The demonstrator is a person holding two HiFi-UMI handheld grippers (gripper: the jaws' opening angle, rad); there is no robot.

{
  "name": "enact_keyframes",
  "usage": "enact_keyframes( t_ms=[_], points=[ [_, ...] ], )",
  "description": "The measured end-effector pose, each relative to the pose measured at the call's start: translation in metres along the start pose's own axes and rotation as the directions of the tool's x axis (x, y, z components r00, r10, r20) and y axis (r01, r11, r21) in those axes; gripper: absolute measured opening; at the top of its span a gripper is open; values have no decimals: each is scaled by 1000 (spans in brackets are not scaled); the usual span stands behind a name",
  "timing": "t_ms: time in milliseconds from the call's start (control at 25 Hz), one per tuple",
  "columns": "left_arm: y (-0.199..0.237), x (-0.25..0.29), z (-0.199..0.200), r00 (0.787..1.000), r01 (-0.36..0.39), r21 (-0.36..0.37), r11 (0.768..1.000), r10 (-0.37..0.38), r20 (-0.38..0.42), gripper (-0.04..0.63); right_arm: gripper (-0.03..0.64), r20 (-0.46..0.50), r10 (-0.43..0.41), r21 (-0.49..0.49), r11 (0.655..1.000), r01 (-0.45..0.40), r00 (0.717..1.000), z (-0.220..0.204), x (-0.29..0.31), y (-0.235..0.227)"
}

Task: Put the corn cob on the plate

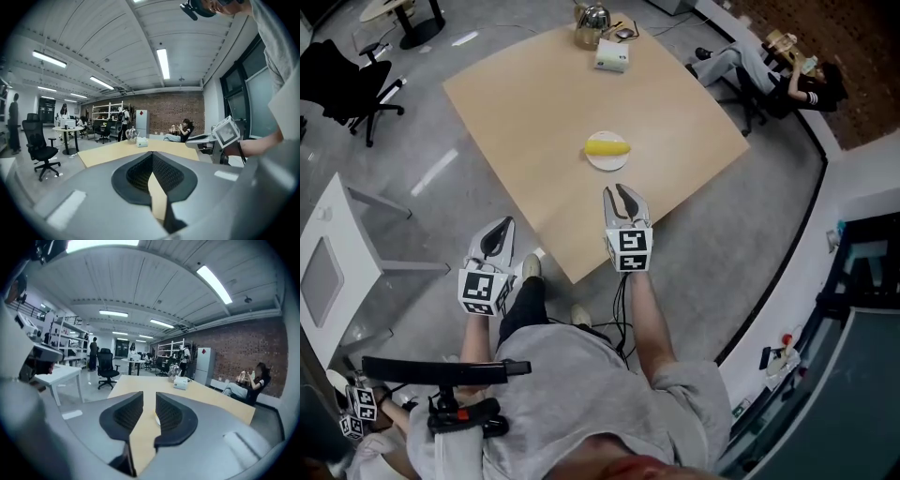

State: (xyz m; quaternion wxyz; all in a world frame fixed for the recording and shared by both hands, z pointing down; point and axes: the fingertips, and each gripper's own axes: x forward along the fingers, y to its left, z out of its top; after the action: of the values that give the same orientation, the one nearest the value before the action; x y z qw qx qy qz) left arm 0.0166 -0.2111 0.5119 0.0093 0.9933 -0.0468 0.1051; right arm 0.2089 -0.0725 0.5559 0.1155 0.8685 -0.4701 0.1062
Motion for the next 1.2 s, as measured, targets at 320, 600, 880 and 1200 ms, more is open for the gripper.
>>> enact_keyframes(
  t_ms=[320,600,880,1200],
  points=[
    [-30,-33,13,998,-52,18,998,51,27,20,47,117,34,106,993,-46,993,20,-58,14],
    [-38,-57,18,994,-104,21,994,103,48,20,12,164,65,76,994,-79,984,23,-85,32],
    [-27,-58,16,988,-141,16,990,140,69,20,6,202,79,61,994,-93,976,22,-90,44],
    [-69,-93,22,978,-190,27,981,187,95,20,6,197,135,89,984,-155,971,-2,-153,53]
  ],
)
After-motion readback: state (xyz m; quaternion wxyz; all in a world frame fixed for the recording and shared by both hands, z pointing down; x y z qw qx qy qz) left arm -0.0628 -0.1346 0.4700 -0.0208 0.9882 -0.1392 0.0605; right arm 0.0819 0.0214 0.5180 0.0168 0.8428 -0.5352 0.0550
